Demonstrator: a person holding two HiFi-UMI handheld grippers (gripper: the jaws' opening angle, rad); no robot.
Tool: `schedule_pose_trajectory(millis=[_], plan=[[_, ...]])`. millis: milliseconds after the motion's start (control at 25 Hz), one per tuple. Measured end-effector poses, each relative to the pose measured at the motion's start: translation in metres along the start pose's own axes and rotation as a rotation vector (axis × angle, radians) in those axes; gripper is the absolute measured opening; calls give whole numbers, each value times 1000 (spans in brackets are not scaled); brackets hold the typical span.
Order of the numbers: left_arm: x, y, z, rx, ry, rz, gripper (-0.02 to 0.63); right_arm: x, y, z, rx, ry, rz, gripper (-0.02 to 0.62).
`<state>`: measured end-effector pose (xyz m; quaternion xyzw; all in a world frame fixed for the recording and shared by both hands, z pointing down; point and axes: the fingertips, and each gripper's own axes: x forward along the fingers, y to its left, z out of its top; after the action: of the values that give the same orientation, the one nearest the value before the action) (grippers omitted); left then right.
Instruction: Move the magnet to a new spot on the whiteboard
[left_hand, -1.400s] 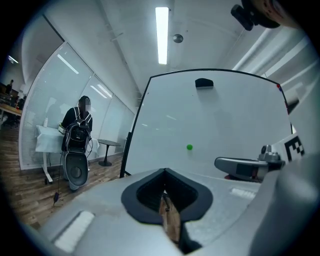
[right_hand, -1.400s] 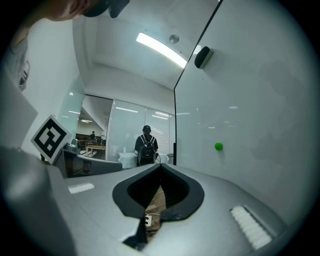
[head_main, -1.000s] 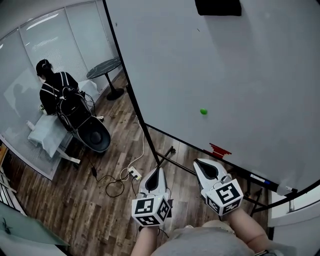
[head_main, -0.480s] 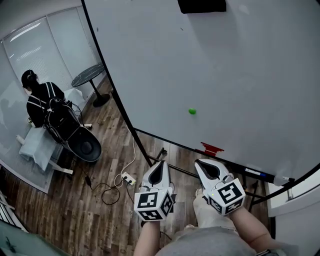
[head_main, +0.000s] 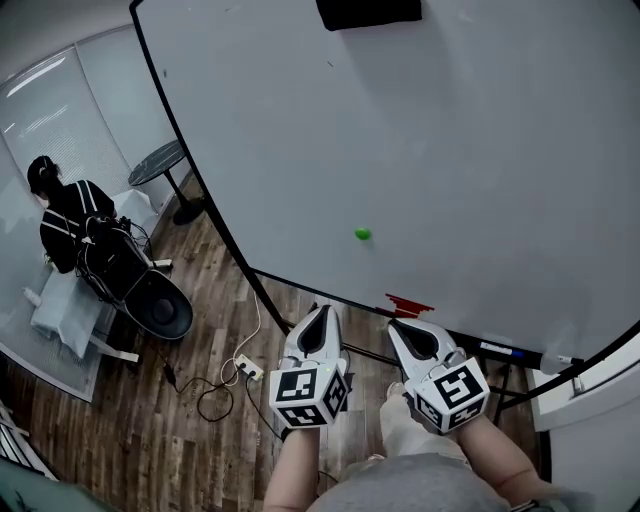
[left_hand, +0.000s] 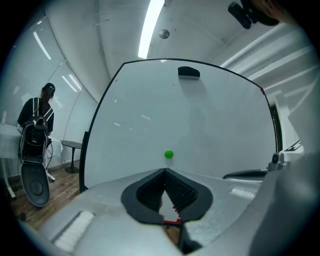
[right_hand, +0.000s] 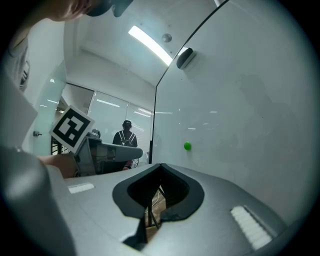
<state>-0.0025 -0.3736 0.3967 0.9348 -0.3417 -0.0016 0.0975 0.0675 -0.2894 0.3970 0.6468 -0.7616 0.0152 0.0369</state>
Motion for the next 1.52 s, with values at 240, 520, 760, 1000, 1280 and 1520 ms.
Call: schedule_pose_trajectory(millis=[240, 520, 760, 1000, 1280, 1520], plan=[[32, -5, 12, 25, -7, -19, 5, 11, -19, 7, -1, -9, -8, 0], [66, -5, 27, 34, -16, -37, 5, 29, -35, 16, -1, -9, 7, 0], [97, -15, 31, 59, -4, -92, 63, 39, -46, 16, -9, -5, 22, 0], [121, -20, 37, 79, -23, -124, 110, 43, -57, 11, -5, 3, 23, 0], [144, -18, 45, 95, -34, -122, 150, 47, -73, 4, 14, 19, 13, 0], [155, -16, 48, 102, -41, -121, 161, 51, -76, -2, 15, 31, 30, 0]])
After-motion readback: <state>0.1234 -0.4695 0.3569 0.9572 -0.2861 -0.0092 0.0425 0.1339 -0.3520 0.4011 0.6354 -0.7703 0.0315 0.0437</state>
